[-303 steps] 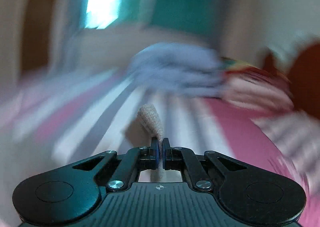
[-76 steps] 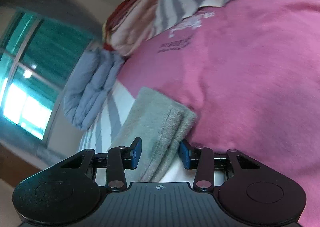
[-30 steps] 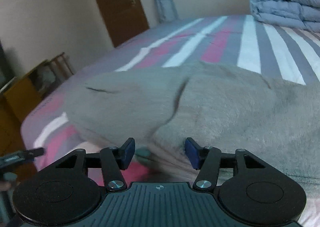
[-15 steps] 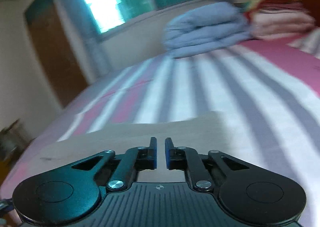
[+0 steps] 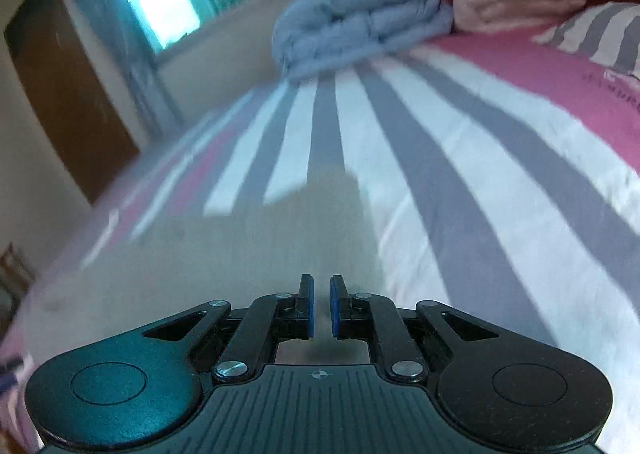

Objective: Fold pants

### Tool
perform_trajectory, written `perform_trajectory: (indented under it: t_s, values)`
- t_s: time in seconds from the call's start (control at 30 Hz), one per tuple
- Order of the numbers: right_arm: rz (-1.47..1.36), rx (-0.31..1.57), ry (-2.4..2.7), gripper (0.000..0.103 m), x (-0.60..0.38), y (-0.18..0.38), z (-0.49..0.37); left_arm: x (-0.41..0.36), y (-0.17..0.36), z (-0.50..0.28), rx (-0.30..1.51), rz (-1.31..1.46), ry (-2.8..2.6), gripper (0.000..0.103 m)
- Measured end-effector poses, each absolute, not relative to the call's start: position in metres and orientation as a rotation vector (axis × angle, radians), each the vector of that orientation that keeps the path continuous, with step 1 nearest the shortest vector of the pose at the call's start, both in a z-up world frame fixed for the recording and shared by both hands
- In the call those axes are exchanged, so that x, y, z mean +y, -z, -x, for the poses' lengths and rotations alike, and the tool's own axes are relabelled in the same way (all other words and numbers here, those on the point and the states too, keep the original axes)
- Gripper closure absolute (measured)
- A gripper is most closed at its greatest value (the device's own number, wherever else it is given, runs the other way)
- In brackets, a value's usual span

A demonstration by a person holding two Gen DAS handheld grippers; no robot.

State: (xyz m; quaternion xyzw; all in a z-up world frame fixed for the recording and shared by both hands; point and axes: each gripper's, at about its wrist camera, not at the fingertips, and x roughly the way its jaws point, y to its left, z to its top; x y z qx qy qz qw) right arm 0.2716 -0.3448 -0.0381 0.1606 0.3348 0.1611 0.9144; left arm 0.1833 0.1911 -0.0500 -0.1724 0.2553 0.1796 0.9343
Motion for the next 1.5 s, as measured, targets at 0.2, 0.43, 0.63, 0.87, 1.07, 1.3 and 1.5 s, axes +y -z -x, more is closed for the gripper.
perform_trajectory:
  t_s: [0.2,0.43,0.63,0.87,1.07,1.3,1.5]
  values:
    - [-0.342,0.679,-0.312,0.093,-0.340,0.038,-0.330,0.199,0.051,-0.201,0.537,0.353,-0.400,0.006]
    - [-0.292,0.809,-0.320,0.094,-0.330,0.073,-0.390,0.201,0.055,-0.212,0.563,0.328,-0.404,0.006]
    - [-0.299,0.744,-0.317,0.093,-0.338,0.070,-0.384,0.199,0.055,-0.220,0.570,0.327,-0.401,0.006]
    - [-0.308,0.686,-0.381,0.093,-0.332,0.056,-0.346,0.199,0.056,-0.214,0.572,0.348,-0.393,0.006]
    - [-0.272,0.695,-0.402,0.093,-0.321,0.064,-0.304,0.203,0.056,-0.202,0.577,0.367,-0.388,0.006]
    - [-0.237,0.682,-0.375,0.093,-0.330,0.055,-0.269,0.220,0.060,-0.202,0.537,0.499,-0.344,0.007]
    - [-0.349,0.646,-0.249,0.093,-0.359,0.053,-0.253,0.245,0.080,-0.211,0.464,0.719,-0.255,0.011]
